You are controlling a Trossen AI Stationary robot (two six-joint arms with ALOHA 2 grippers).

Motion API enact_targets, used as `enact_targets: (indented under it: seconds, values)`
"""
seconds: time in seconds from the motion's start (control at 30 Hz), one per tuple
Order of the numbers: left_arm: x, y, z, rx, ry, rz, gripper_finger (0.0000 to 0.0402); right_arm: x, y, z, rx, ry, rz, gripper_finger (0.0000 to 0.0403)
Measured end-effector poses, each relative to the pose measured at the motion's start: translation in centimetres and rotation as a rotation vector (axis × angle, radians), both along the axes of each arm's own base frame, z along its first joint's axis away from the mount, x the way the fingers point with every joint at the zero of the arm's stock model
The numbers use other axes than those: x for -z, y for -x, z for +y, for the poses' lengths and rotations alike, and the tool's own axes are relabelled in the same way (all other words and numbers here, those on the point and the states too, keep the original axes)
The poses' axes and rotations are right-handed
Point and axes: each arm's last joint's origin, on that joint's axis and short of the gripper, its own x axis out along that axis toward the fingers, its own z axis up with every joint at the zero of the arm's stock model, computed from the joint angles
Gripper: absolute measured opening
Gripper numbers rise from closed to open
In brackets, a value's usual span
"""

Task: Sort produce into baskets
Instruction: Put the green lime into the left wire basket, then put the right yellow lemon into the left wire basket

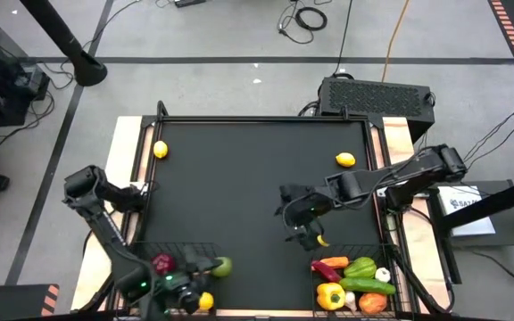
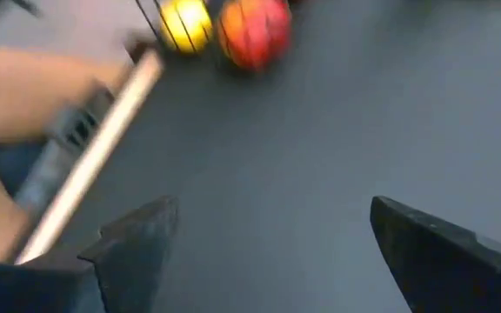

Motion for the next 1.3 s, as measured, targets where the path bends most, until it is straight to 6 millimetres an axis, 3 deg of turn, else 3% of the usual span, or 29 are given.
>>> enact_targets:
  seconds: [0.3,0.47,0.7,0.8,0.9,1.07,1.3]
  values:
    - [1.2,5.0,-1.4,0.009,0.209,0.06,0.0212,3.5,1.2,0.2,0.068,0.0,0.149,0.0368]
    - [2.2,6.3,-0.7,-0.141,0.513,0.223,0.0212,3.5,1.2,0.1,0.092,0.016,0.126,0.0368]
    - [2.8,7.0,-0.7,-0.341,0.808,0.435,0.0212,2.6,1.4,-0.9,0.136,0.053,0.084,0.0368]
    - [3.0,7.3,-0.2,-0.481,0.88,0.417,0.0218,2.4,1.5,-1.3,0.15,0.051,0.078,0.0368]
    - [3.0,7.3,0.1,-0.546,0.915,0.423,0.0245,2.5,1.5,-1.8,0.18,0.081,0.087,0.0368]
    - [3.0,7.1,0.1,-0.568,0.94,0.419,0.0297,3.3,2.5,-3.4,0.327,0.295,0.191,0.0368]
    - [3.0,5.7,1.8,-0.618,0.855,0.323,0.0305,4.1,4.6,-7.8,0.588,0.533,0.42,0.0368]
